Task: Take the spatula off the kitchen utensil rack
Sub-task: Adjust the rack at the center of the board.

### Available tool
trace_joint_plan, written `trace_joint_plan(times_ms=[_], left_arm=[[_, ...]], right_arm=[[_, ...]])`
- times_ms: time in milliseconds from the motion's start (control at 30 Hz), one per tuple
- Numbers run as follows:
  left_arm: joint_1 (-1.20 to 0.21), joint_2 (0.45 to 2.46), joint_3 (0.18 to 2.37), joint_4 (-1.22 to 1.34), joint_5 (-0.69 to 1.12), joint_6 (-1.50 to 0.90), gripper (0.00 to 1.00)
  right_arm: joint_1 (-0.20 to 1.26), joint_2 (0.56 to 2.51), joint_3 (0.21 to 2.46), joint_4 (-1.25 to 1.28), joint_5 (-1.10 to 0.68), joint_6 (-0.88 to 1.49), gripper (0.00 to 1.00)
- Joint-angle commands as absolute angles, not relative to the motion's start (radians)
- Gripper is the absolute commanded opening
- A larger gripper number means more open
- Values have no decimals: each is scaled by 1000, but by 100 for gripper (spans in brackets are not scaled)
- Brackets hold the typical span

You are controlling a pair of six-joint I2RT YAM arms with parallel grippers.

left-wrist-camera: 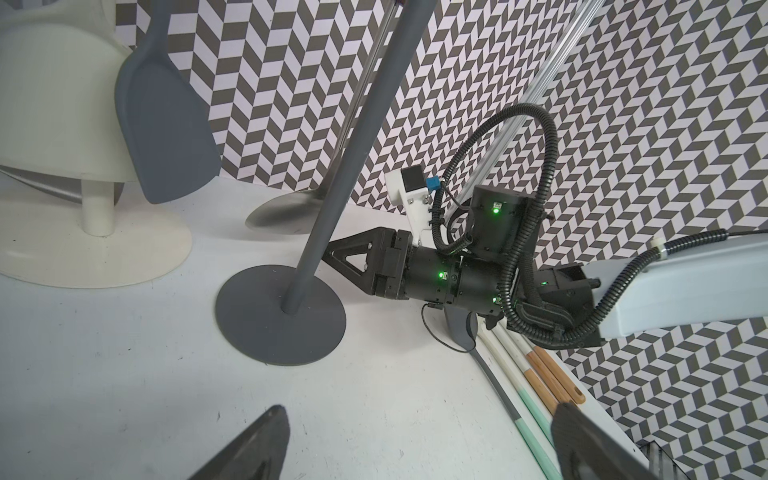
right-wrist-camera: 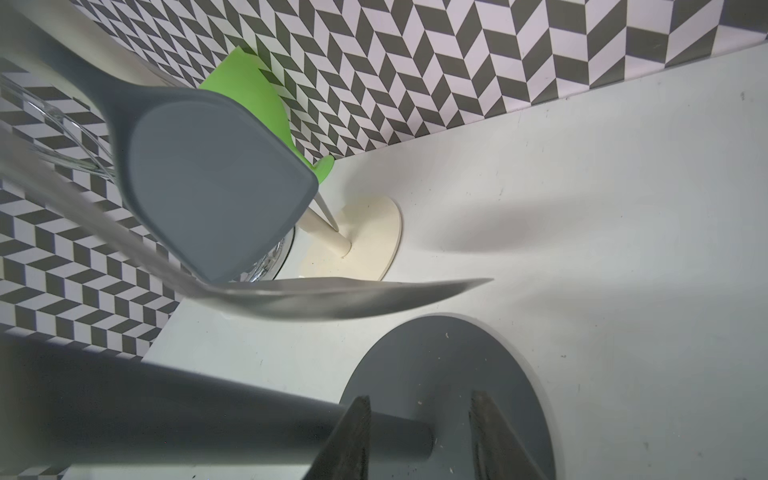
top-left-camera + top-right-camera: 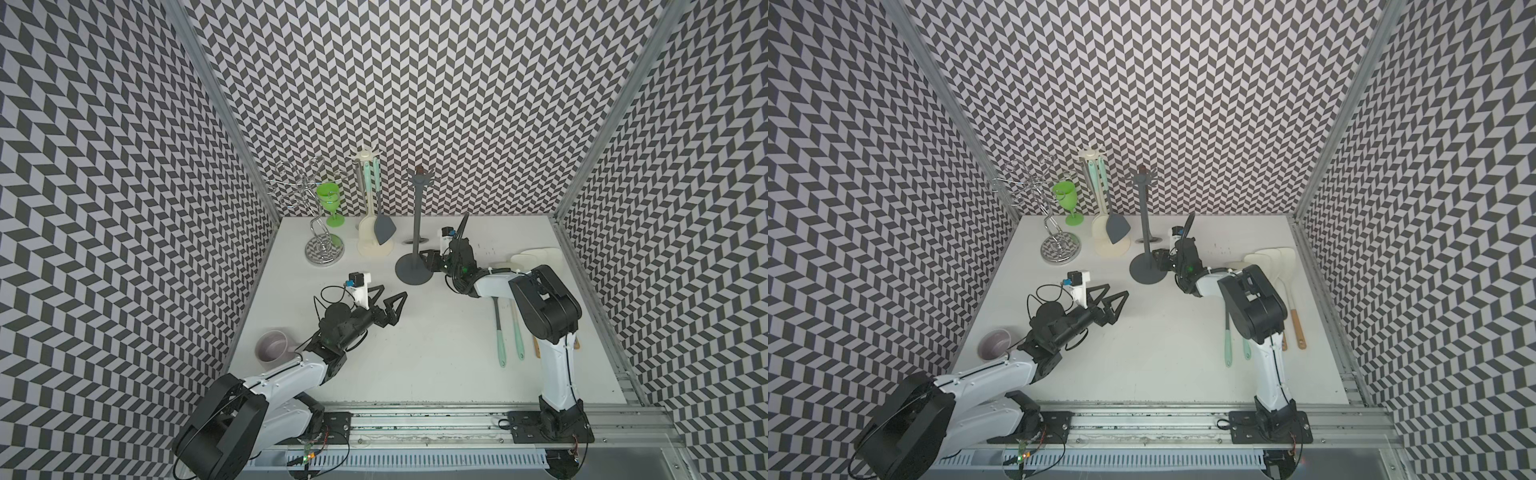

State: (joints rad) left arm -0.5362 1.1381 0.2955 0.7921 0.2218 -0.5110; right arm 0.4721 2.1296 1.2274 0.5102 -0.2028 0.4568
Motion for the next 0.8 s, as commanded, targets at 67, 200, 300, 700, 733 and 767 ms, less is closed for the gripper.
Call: trace_joint_plan(times_ms=[67,200,300,700,733,767], left_arm=[[-531,1123,285,822,216,-509,100],[-531,1122,282,827,219,-511,100],[-531,1116,281,826,217,-509,100],[-531,1084,262,839,207,-506,100],[-531,1080,260,839,204,-505,100],[-531,1076,259,840,203,-504,100]], right_arm=[[520,2130,1193,635,-206,504,40],[541,2131,1183,650,-211,512,40],[559,2125,1179,648,-202,511,40],[627,1991,1031,664,-183,466,42],[627,1959,1003,658,-173,454,42],[628,1924,976,646,-163,436,44]])
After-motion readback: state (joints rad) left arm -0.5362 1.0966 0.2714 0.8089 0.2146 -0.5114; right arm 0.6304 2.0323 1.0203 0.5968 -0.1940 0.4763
